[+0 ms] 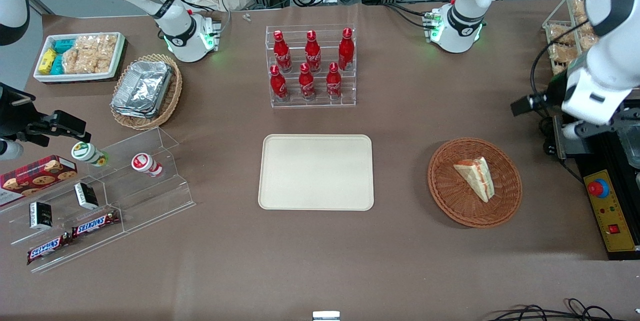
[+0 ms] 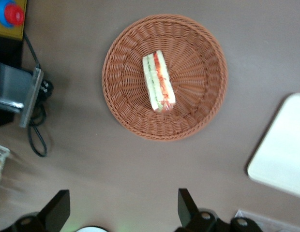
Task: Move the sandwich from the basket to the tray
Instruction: 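Move the left gripper down over the sandwich in the wicker basket, then close the left gripper on the sandwich and lift it from the basket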
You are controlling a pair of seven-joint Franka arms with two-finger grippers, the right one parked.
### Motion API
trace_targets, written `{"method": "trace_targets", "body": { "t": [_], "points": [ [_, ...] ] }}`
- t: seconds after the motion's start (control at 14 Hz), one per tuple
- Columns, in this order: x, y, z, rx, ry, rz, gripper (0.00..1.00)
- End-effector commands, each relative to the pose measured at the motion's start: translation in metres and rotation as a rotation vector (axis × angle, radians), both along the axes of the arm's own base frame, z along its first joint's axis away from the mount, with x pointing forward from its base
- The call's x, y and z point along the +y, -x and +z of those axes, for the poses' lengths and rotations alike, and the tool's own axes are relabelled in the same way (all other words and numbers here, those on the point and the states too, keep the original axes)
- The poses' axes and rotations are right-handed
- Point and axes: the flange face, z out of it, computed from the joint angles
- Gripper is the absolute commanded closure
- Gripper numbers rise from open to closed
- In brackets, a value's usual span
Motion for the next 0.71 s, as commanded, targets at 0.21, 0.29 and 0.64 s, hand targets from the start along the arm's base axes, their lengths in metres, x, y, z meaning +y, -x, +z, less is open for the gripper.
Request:
{"method": "trace_targets", "body": {
  "t": [0.21,0.29,0.64],
  "points": [
    [-0.003,-0.037,-0.128,-0.026,-0.021,0.271,0.0],
    [-0.004,-0.044,-0.149,-0.031,-0.018,0.277,0.0],
    [-0.012,-0.052,-0.224,-0.047,-0.007,0.283,0.0]
  ]
}}
